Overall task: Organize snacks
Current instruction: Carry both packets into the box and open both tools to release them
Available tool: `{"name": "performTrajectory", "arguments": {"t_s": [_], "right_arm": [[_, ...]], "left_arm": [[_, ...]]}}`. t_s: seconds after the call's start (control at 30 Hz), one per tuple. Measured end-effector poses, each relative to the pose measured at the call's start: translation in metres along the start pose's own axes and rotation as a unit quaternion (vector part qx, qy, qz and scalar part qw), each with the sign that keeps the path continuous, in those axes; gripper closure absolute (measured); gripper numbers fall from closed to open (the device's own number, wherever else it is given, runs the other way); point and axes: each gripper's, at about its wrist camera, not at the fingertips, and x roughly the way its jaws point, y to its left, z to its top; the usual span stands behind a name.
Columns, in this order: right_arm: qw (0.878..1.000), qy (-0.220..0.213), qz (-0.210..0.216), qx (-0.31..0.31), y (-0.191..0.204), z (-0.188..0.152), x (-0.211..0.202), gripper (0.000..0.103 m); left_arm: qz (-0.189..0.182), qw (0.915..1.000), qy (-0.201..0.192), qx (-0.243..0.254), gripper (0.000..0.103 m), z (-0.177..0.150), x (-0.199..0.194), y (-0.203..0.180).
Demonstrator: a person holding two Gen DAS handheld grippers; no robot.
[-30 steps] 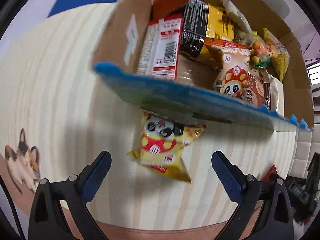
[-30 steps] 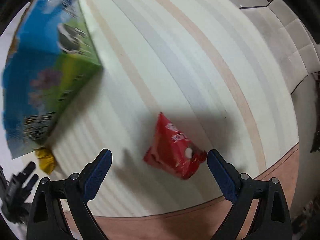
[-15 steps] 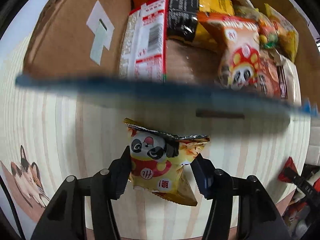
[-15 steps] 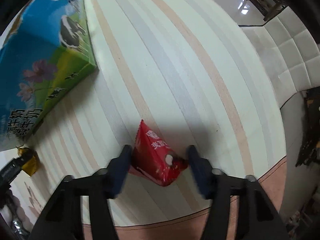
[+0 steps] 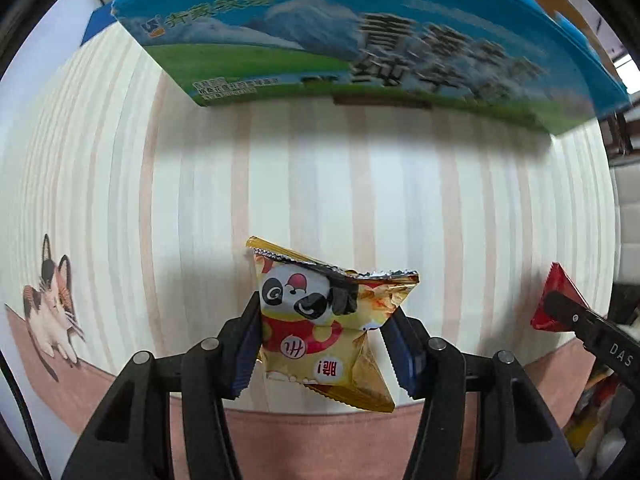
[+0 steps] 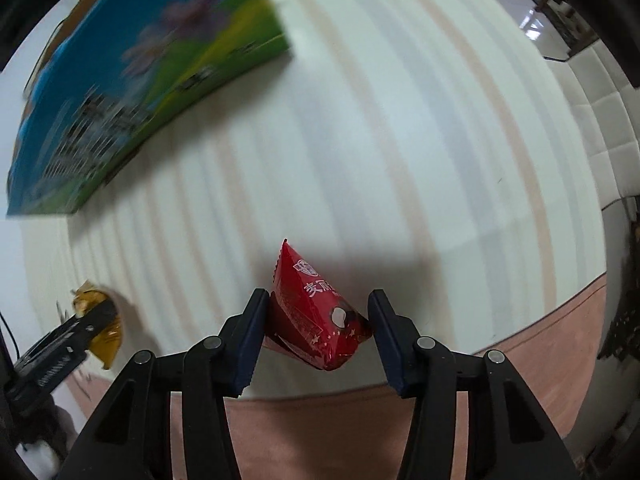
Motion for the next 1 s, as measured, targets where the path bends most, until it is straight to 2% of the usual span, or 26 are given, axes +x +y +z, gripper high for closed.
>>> {"name": "performTrajectory", "arguments": {"t_s": [0.17, 0.3, 0.43, 0.6, 0.63, 0.8, 1.0], "right_arm": [[0.999, -0.013, 0.0, -0.037, 0.027, -0.02, -0.015, 0.05], [0.998, -0.029, 0.009, -0.063, 0.043, -0.024, -0.031, 0.05], [0.995, -0.046, 0.023, -0.081, 0.053, -0.032, -0.054, 0.05], [0.992, -0.063, 0.055, -0.096, 0.047, -0.041, -0.096, 0.05], [0.991, -0.068, 0.063, -0.098, 0.048, -0.041, -0.105, 0.05], [0.986, -0.09, 0.096, -0.106, 0.058, -0.03, -0.144, 0.05], [0.979, -0.127, 0.112, -0.113, 0.075, 0.015, -0.172, 0.05]], "left_arm": [[-0.005, 0.9999, -0.008, 0.01, 0.05, -0.027, -0.015, -0.018], [-0.011, 0.9998, -0.016, 0.009, 0.05, -0.034, -0.034, -0.028], [-0.024, 0.9992, -0.032, 0.008, 0.05, -0.034, -0.069, -0.023], [-0.053, 0.9965, -0.065, -0.002, 0.05, -0.03, -0.12, -0.015], [-0.06, 0.9956, -0.072, -0.004, 0.05, -0.006, -0.128, -0.002], [-0.093, 0.9903, -0.103, -0.013, 0.05, 0.025, -0.168, 0.013], [-0.11, 0.9862, -0.121, -0.024, 0.05, 0.086, -0.186, 0.025]]}}
